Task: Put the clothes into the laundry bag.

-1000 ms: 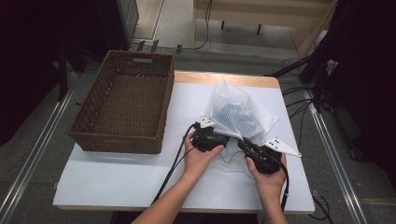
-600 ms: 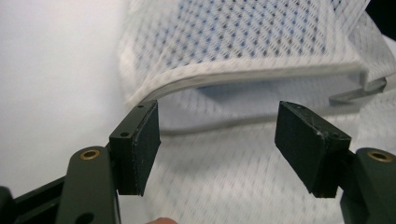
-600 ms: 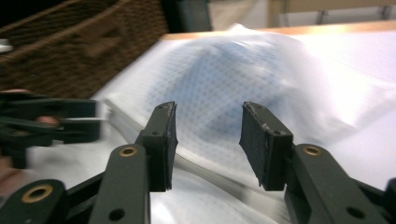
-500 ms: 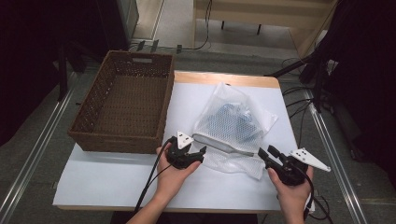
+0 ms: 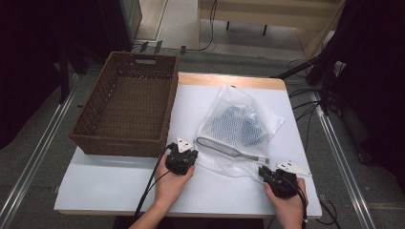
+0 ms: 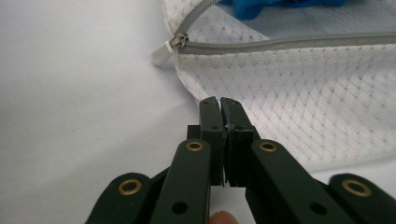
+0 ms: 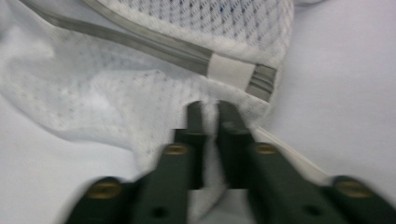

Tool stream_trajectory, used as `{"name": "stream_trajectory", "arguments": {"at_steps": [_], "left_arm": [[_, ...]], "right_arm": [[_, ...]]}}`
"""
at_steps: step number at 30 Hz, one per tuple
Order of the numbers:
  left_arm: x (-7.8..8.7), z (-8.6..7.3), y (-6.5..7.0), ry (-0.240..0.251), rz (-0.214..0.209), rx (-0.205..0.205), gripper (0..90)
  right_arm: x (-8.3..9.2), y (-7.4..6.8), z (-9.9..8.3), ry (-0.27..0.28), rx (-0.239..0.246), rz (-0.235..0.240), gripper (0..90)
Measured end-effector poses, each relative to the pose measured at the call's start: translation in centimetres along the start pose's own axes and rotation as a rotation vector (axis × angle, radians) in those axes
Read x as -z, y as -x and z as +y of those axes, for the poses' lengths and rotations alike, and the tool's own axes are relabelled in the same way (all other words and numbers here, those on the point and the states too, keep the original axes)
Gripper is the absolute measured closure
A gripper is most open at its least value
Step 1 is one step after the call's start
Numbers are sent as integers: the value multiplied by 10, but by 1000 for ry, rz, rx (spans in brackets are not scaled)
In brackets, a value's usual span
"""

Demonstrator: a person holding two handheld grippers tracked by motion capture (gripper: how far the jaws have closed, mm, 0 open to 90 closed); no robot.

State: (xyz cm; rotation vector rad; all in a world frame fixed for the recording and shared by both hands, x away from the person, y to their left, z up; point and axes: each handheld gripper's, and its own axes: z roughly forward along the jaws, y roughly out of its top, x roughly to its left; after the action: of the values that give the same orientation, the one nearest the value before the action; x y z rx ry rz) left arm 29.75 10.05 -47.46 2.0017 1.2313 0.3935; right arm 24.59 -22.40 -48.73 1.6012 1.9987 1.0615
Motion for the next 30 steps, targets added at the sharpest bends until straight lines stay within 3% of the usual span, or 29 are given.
{"name": "stream_trajectory", "arguments": {"at_steps": [3,6,7,8,10,12,13,14,17,18,20,22,25,27,30], "left_arm": [[5,-3,-1,-10,-29,-11,900],[14,-9,-5,-17,-42,-12,900],[17,-11,-6,-16,-45,-15,900],[20,-14,-7,-20,-50,-16,900],[26,-23,-5,-22,-101,11,900],[30,-29,1,-16,-140,-19,900],[31,-32,5,-9,-149,-28,900],[31,-33,7,-7,-167,-28,900],[30,-33,10,-7,-167,-39,893],[30,-32,10,-1,-166,-35,852],[31,-32,9,16,-168,-23,772],[30,-32,8,6,-166,-17,730],[29,-32,10,-4,-137,-19,785],[28,-31,9,-7,-132,-7,828],[29,-31,9,-11,-139,-12,899]], "right_arm": [[3,8,1,-16,-1,-9,900],[10,22,0,-21,-33,-36,900],[12,28,0,-29,-42,-77,900],[15,34,-1,-23,-58,-83,900],[20,45,-4,-14,-84,-112,900],[25,53,-7,9,-116,-88,900],[27,54,-8,31,-130,-52,900],[28,52,-9,59,-133,-8,834],[26,42,-6,101,-89,20,688],[26,38,-5,113,-80,24,626],[23,32,-5,105,-66,34,544],[18,26,-8,74,-40,24,542],[12,16,-12,50,32,-62,616],[10,7,-12,36,85,-116,736],[9,0,-13,32,135,-112,900]]}}
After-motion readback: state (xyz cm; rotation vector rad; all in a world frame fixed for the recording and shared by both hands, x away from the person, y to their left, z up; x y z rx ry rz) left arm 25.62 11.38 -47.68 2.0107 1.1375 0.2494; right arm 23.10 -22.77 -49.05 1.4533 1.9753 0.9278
